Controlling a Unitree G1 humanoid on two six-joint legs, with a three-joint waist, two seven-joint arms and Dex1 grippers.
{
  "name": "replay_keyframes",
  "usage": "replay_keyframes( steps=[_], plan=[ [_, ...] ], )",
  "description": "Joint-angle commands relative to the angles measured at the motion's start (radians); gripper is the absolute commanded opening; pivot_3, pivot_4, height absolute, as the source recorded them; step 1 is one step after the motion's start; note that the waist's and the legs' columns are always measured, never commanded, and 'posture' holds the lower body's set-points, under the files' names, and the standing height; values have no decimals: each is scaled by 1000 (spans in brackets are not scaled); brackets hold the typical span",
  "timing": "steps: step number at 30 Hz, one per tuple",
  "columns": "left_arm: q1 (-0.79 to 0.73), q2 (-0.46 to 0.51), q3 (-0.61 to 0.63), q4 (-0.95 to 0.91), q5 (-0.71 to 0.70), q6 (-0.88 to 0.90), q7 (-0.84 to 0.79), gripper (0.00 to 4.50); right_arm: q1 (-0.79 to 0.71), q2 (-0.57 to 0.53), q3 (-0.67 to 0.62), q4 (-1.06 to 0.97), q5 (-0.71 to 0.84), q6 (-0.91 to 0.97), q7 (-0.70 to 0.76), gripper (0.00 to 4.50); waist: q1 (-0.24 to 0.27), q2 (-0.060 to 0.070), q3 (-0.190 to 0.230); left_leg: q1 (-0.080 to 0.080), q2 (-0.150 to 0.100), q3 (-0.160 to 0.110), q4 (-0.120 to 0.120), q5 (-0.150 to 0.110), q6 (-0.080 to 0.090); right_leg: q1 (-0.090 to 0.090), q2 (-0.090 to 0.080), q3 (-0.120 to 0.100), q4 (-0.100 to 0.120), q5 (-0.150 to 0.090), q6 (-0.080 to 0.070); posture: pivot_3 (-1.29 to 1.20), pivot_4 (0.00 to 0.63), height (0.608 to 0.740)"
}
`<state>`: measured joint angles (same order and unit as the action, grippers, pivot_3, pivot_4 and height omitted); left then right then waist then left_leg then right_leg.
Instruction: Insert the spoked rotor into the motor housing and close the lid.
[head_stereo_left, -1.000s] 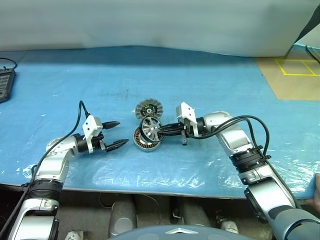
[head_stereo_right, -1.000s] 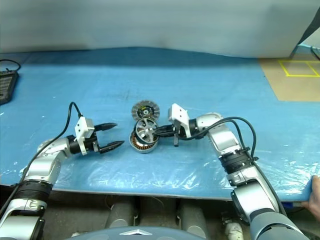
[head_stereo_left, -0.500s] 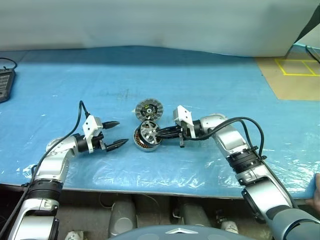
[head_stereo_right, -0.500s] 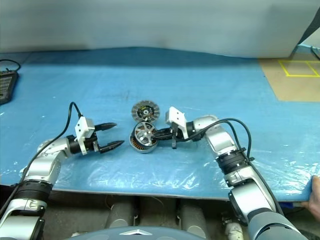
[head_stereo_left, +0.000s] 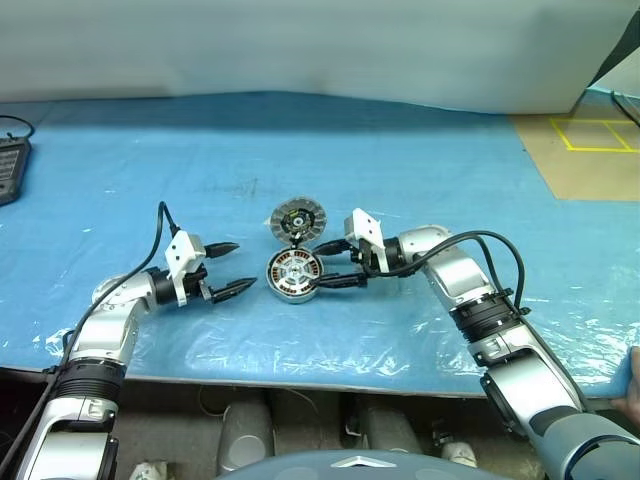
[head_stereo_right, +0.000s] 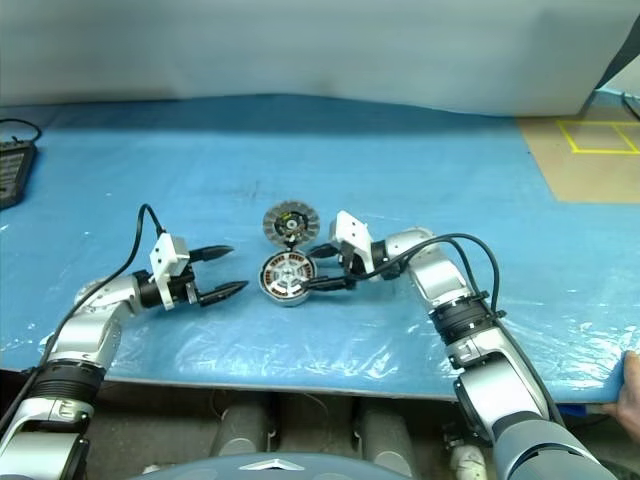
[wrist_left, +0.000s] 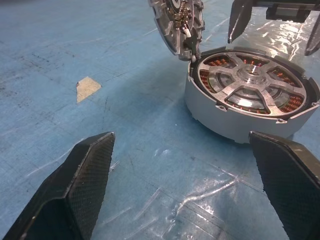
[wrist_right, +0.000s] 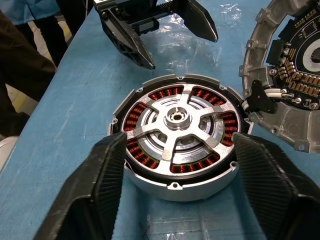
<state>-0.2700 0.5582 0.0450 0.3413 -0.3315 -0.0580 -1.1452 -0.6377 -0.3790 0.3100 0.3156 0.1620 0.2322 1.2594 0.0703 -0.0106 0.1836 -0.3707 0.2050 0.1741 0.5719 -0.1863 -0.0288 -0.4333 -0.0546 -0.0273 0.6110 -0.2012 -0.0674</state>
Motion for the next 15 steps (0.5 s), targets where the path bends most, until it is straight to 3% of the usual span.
replay_keyframes(
  steps=[1,4,7,15],
  plan=[
    [4,6,17,-27,-6,-15,3,4500,-24,10,-26,-33,31,-4,4,4478,0,0,0,0,0,0,0,0,0,0,0,0,0,0,0,0,150,740],
    [1,5,16,-23,-5,-18,3,4500,-30,22,-31,-17,31,-5,-6,4478,0,0,0,0,0,0,0,0,0,0,0,0,0,0,0,0,150,740],
    [-1,5,17,-21,-4,-20,6,4500,-35,38,-33,2,28,-2,-17,3807,-1,0,0,0,0,0,0,0,0,0,0,0,0,0,0,0,150,740],
    [7,7,21,-29,-7,-18,12,4500,-35,42,-38,-13,33,9,-13,1025,0,0,0,0,0,0,0,0,0,0,0,0,0,0,0,0,150,740]
  ],
)
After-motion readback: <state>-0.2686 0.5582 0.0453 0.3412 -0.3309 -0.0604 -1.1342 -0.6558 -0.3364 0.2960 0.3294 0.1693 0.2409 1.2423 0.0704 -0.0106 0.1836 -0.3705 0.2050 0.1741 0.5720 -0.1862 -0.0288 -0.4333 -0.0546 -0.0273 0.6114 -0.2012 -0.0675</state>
